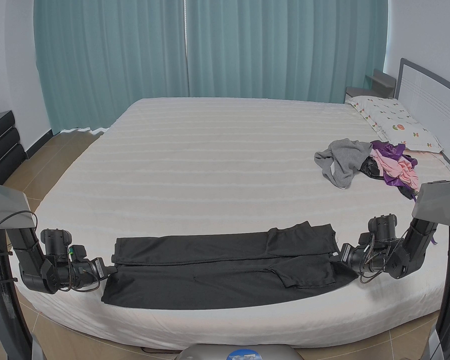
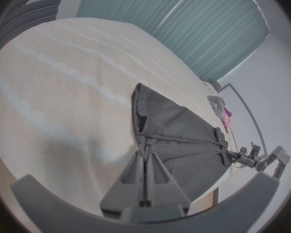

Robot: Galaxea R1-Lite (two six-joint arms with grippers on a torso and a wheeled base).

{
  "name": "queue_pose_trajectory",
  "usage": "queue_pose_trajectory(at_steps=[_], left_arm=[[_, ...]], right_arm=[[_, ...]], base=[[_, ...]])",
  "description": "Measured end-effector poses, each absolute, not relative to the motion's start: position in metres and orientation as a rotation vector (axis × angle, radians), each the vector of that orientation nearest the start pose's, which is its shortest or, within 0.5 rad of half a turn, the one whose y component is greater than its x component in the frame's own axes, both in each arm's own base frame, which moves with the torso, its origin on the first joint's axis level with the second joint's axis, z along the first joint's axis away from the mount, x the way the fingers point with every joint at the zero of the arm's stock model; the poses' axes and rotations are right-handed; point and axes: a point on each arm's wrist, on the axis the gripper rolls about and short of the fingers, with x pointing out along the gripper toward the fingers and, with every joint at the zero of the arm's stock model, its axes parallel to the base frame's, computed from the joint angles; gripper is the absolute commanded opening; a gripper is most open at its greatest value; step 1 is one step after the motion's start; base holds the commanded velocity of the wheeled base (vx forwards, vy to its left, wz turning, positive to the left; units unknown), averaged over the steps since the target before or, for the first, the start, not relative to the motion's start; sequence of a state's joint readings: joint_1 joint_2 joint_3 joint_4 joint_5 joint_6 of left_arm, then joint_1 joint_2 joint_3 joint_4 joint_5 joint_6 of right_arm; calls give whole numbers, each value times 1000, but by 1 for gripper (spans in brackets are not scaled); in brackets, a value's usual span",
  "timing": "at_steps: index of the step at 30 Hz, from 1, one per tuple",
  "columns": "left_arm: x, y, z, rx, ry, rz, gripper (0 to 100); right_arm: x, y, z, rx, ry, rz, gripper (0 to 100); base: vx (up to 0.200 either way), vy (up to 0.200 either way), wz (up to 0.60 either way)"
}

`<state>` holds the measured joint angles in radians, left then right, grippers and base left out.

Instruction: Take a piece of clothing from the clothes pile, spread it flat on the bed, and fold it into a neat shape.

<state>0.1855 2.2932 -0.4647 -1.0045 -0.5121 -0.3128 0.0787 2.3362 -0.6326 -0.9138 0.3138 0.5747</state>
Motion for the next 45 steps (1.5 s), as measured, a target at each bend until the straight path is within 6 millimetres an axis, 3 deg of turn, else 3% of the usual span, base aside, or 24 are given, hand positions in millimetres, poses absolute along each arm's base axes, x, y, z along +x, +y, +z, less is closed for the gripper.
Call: queue_pose_trajectory(at_steps=[26,44,45], left_arm=[[292,40,-37,-566,830,-197,0],[294,36,-39,-536,835,-154,0],[294,36,-39,-537,835,-153,100]], right_arm=[[319,12,-34,655,881,73,0],[315,13,-38,619,902,83,0],[315,13,-38,618,902,84,100]], base=[[0,0,0],[0,0,0],[0,0,0]])
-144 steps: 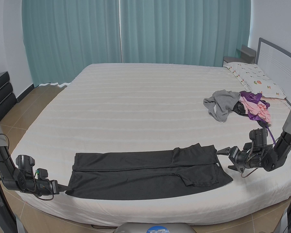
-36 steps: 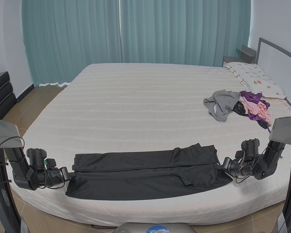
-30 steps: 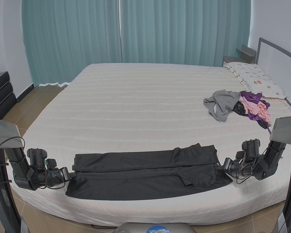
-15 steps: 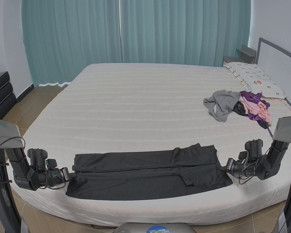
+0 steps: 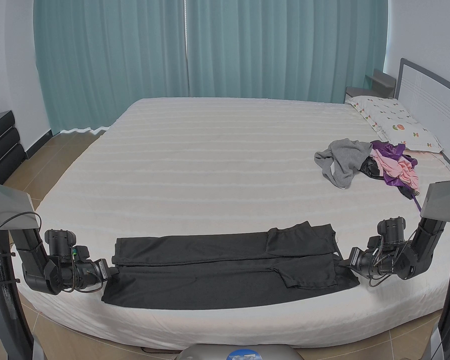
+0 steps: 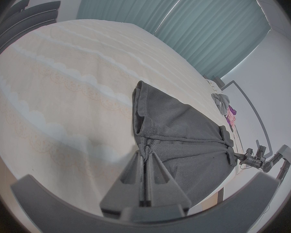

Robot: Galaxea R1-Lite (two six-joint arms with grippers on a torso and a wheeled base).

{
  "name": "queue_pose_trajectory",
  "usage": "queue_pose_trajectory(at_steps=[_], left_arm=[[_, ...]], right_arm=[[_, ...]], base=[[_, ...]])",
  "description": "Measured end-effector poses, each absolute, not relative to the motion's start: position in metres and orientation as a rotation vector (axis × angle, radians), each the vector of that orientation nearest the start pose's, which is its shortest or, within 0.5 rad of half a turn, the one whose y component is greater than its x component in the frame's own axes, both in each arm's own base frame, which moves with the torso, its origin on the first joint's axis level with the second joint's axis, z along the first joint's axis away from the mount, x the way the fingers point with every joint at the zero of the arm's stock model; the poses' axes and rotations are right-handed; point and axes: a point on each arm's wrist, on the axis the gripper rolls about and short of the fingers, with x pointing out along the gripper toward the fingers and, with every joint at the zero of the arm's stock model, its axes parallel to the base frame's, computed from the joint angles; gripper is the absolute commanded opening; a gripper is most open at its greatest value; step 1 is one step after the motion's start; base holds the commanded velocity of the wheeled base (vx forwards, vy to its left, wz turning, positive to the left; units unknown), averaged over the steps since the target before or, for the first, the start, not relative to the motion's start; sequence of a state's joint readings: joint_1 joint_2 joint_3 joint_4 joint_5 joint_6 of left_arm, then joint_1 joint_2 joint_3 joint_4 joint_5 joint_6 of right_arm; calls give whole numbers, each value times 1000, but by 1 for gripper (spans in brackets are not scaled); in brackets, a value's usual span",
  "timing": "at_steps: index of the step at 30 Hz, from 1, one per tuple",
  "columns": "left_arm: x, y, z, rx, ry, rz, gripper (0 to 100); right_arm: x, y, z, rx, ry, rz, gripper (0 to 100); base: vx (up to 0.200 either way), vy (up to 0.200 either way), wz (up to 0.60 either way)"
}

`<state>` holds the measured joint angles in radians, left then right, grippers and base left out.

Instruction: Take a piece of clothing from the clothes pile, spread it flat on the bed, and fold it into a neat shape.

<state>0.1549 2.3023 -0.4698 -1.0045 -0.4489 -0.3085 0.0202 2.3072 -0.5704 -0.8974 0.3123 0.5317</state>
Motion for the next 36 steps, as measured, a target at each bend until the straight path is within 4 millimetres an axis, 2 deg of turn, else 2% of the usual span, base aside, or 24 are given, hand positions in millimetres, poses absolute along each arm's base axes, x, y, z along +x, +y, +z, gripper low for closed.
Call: queue_pose_trajectory(at_steps=[8,21,27,32,33,36], left_arm=[[293,36,-38,-543,837,-151,100],[290,47,-26,-597,799,-103,100],[306,38,-20,-715,770,-62,100],[322,25,-23,-691,744,-22,100],[324,23,-23,-684,742,-17,0],[328,19,-27,-672,743,-10,0]], right_arm=[[316,13,-34,621,889,88,100],[317,5,-11,688,815,59,100],[319,4,-4,737,795,41,100],[320,5,1,778,778,26,100],[320,5,2,786,774,24,100],[320,7,8,804,761,26,100]], base=[[0,0,0],[0,0,0],[0,0,0],[0,0,0],[0,0,0],[0,0,0]])
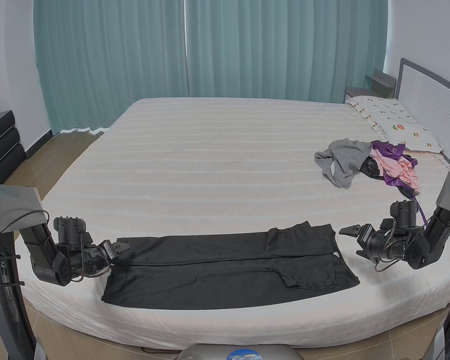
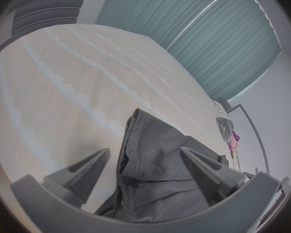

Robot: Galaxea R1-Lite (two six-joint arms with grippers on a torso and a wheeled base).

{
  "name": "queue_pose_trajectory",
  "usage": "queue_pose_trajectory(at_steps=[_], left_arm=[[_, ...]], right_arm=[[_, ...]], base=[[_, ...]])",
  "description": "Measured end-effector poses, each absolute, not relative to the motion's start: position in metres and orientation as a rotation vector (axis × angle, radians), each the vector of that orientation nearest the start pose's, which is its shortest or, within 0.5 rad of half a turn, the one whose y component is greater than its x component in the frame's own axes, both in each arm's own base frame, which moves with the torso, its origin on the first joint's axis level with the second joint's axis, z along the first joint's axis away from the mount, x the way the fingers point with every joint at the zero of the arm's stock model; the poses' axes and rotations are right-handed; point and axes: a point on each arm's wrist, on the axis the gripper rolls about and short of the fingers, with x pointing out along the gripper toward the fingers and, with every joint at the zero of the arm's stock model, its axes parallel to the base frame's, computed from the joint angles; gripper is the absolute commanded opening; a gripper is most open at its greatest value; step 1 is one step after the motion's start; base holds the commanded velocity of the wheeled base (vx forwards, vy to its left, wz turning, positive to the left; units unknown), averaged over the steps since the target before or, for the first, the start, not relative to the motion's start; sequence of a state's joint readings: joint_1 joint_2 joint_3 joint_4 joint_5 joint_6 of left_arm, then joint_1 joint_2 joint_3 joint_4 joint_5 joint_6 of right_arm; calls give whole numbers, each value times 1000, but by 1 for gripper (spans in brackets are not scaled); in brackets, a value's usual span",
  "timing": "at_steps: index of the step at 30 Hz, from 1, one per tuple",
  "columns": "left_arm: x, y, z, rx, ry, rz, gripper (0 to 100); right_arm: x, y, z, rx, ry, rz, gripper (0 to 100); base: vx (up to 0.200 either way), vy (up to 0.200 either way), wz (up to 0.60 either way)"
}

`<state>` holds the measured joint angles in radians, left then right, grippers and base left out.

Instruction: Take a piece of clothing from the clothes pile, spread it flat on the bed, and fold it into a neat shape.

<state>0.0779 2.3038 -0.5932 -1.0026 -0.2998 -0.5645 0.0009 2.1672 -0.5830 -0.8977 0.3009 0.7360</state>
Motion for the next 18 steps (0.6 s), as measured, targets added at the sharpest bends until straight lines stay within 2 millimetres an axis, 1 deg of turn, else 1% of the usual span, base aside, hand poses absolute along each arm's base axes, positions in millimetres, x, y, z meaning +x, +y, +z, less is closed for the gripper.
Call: queue_pose_trajectory(at_steps=[7,12,14,18], left_arm=[[329,16,-29,-662,741,20,0],[329,17,-26,-677,722,63,0],[329,17,-22,-690,711,72,0],[329,17,-15,-710,690,78,0]], right_arm=[[319,22,15,831,788,0,100],[328,36,18,835,789,-42,100],[333,41,17,834,788,-46,100],[343,52,7,813,790,-71,100]], base=[[0,0,0],[0,0,0],[0,0,0],[0,0,0]])
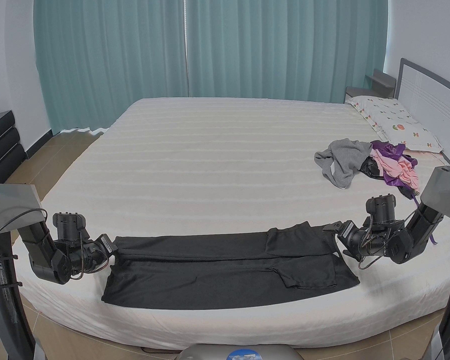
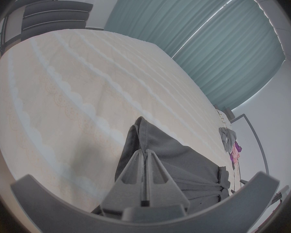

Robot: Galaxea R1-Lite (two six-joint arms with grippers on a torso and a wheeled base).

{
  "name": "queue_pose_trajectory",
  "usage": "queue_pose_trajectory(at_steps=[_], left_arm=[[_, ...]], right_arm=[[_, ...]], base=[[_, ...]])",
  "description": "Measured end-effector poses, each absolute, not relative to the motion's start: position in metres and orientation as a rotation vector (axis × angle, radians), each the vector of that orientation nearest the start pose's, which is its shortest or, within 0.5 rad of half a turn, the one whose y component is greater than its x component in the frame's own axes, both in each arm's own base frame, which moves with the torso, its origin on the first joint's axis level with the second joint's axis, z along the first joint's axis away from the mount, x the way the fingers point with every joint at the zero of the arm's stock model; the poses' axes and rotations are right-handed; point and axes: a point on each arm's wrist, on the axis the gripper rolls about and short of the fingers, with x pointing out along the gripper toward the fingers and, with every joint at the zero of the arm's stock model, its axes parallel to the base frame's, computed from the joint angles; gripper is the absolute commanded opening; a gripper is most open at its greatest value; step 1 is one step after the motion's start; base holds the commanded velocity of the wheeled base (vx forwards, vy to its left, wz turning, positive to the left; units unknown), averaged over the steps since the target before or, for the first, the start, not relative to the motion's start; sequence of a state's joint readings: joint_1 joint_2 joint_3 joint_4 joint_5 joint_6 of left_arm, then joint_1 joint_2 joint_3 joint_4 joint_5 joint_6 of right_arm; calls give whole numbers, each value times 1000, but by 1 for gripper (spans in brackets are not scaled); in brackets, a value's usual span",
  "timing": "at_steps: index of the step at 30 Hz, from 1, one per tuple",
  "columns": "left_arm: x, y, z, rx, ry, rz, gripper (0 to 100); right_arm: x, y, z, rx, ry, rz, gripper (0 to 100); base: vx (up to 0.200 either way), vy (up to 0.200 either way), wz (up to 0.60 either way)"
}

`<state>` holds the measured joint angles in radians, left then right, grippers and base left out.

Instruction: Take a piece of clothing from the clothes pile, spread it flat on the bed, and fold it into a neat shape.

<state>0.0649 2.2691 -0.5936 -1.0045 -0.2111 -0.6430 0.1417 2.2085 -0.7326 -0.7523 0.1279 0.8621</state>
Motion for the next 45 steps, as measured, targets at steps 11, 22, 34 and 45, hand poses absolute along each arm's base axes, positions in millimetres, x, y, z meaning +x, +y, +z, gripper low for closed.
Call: queue_pose_trajectory(at_steps=[11,22,34,45], left_arm=[[329,14,-9,-712,675,68,0],[328,14,-8,-712,675,70,0],[343,16,10,-711,593,50,0],[369,21,25,-821,461,128,0]], right_arm=[[358,67,-16,779,805,-93,100],[366,74,-19,754,781,-106,0],[391,71,12,827,642,-77,0],[409,75,31,890,525,-75,0]], base=[[0,0,0],[0,0,0],[0,0,0],[0,0,0]])
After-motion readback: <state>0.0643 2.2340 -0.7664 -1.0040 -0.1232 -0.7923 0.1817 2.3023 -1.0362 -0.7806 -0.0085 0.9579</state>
